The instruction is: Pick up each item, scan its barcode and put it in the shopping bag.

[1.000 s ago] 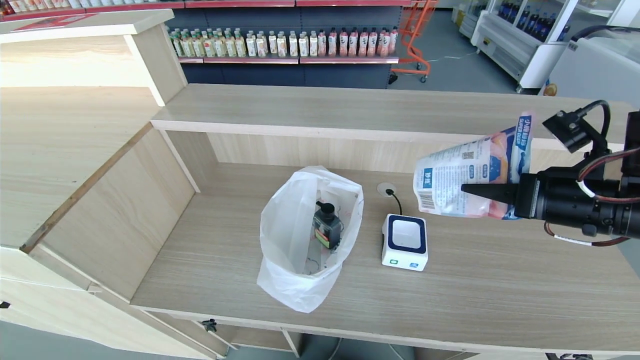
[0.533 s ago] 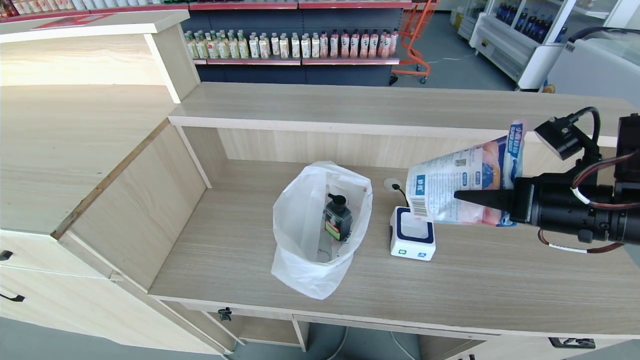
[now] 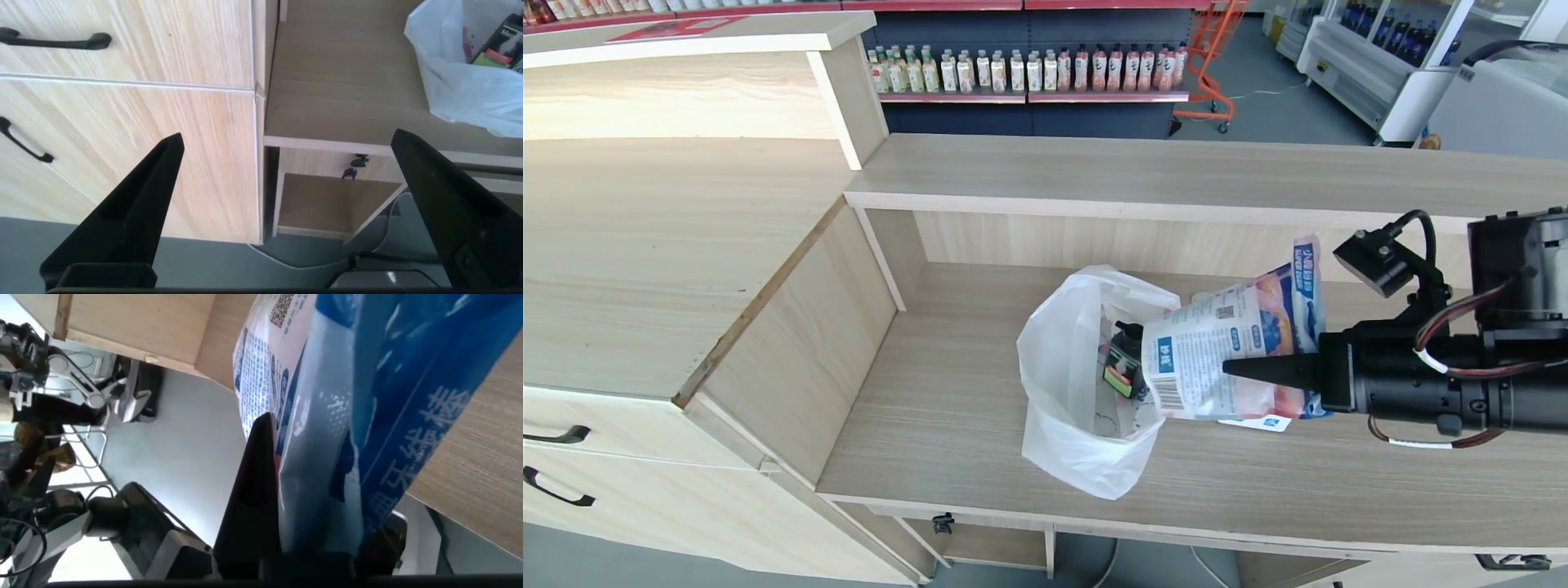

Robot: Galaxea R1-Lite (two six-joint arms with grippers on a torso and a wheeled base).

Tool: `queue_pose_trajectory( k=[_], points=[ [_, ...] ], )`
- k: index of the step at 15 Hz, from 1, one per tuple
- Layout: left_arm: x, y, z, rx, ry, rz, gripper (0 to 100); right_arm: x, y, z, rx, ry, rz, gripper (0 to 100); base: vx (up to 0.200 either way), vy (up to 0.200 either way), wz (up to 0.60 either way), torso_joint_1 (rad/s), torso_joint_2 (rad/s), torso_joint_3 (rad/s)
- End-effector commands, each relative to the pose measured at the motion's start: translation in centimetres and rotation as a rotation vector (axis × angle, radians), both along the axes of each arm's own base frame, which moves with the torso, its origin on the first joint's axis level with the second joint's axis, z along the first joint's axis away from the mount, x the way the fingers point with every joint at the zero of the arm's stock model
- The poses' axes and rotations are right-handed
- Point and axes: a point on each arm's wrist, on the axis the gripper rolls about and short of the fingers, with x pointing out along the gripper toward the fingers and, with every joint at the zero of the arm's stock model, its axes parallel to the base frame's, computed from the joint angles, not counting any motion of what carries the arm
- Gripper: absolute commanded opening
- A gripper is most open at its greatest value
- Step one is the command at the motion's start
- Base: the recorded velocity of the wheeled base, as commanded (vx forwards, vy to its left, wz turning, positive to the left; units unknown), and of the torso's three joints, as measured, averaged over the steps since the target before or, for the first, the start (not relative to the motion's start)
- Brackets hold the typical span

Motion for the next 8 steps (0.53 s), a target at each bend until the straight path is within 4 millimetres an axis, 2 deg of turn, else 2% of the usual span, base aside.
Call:
queue_pose_trajectory(
  k=[1,3,5,8],
  points=[
    [0.0,0.0,0.0,0.0,0.001,0.001,100,0.5,1.3,-1.3,-0.022,0.045,0.042,0,0.0,0.0,0.0,0.0,0.0,0.0],
    [0.0,0.0,0.0,0.0,0.001,0.001,100,1.7,2.3,-2.7,-0.063,0.057,0.068,0,0.0,0.0,0.0,0.0,0.0,0.0],
    [0.0,0.0,0.0,0.0,0.001,0.001,100,3.5,2.8,-4.9,-0.156,0.005,0.116,0,0.0,0.0,0.0,0.0,0.0,0.0],
    [0.0,0.0,0.0,0.0,0.001,0.001,100,4.8,3.6,-6.4,-0.207,-0.003,0.145,0,0.0,0.0,0.0,0.0,0.0,0.0]
  ],
)
